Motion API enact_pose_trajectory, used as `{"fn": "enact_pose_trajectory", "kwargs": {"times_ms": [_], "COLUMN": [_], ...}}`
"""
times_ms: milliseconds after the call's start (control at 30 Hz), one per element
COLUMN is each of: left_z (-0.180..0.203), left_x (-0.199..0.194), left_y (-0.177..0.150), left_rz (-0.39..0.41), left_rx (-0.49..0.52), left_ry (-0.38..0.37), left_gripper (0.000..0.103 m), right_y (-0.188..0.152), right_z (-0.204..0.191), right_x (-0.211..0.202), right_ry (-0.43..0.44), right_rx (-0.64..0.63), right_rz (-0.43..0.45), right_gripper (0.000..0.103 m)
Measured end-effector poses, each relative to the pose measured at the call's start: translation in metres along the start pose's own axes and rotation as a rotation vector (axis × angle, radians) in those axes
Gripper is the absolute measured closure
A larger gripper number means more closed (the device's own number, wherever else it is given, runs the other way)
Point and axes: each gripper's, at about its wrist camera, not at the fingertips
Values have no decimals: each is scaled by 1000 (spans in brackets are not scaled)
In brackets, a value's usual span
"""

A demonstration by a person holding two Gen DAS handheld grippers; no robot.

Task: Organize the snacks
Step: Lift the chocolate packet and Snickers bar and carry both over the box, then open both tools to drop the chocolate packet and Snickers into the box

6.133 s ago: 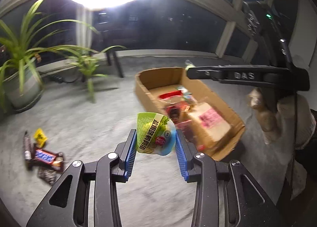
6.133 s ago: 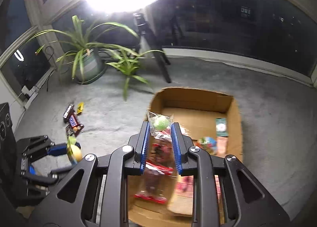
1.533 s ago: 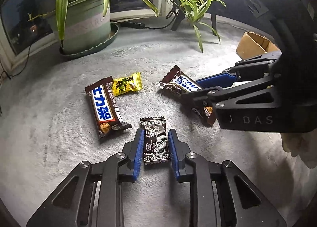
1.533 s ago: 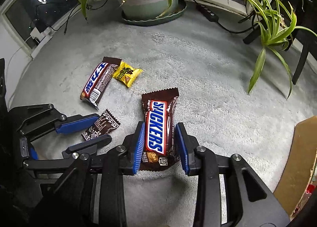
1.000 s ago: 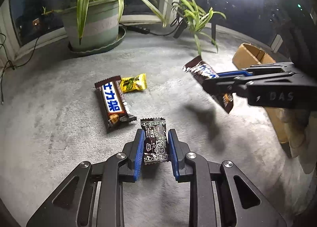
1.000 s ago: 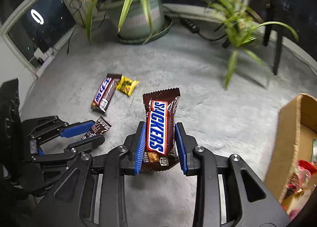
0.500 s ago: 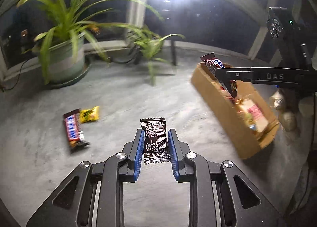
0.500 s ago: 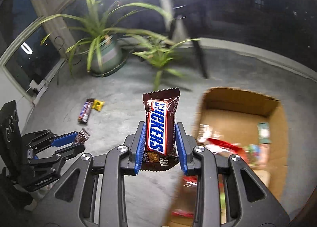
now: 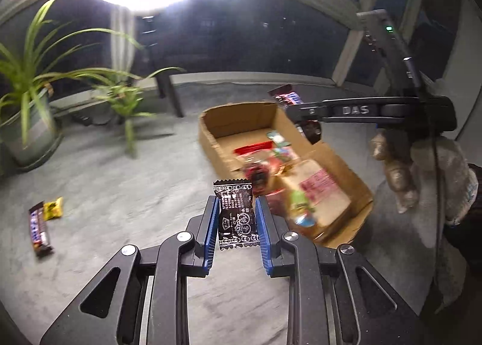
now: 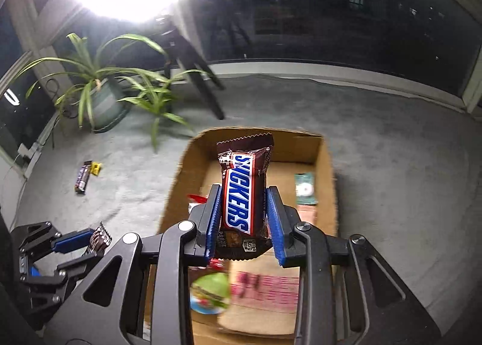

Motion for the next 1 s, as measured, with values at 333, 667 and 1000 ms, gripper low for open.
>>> {"fn": "enact_pose_trajectory", "kwargs": {"times_ms": [333, 667, 1000], "left_z": [45, 61, 63], "left_x": [23, 35, 30], "left_y": [16, 22, 23], "left_rz": [-23, -43, -43], "left_rx": [38, 51, 55], "left_ry": [-26, -23, -6], "left_gripper": [80, 79, 51], "right_y": [-1, -5, -5], "right_z": [25, 33, 31], "right_x": [5, 3, -10], "right_ry": [10, 47, 45], "right_rx": [5, 23, 53], "right_rz": [-25, -31, 8], "right_gripper": [72, 71, 33]}}
Point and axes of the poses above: each gripper's, at about its wrist camera, not at the fingertips, and x roughly the way its jaws point, z to its right, y to its top, and after that the axes turned 9 degrees about -z, right-handed
